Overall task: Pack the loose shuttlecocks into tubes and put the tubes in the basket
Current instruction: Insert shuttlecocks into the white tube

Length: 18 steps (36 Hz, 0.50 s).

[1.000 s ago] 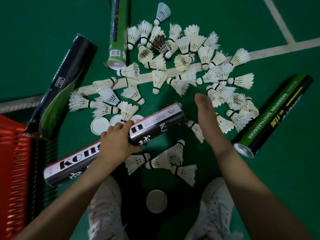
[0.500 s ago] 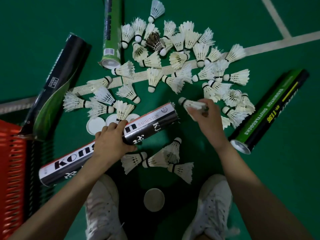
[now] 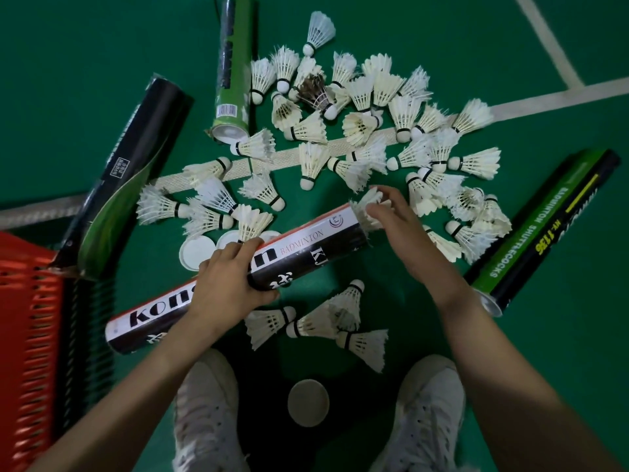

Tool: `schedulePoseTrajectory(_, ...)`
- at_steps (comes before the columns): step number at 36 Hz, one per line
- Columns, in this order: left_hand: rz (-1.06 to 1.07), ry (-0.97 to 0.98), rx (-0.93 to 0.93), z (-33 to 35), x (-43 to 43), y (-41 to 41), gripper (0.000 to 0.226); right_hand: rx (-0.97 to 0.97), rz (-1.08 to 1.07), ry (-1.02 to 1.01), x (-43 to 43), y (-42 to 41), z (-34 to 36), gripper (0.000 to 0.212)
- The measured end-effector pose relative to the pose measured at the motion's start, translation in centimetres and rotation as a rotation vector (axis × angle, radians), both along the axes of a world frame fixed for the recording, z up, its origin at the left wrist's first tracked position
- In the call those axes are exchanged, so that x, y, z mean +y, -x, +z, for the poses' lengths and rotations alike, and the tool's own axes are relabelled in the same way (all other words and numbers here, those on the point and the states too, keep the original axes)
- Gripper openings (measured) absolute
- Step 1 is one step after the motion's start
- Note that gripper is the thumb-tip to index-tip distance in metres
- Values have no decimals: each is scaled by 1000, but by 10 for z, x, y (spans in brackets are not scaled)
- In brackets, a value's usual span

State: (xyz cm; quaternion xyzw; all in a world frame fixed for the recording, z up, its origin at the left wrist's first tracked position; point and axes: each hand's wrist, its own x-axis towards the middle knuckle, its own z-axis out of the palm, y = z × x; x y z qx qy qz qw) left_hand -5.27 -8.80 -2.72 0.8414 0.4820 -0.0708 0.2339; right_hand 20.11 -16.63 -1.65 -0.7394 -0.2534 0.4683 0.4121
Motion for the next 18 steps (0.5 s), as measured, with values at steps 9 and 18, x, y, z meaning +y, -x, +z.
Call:
schedulePoseTrajectory(9,60,-2,-24,3,10,0,89,12,-32,-18,22,13,9,75)
schedulePoseTrajectory(18,39,10,28,2,11,4,90,-15,43,39,32,19,10,53)
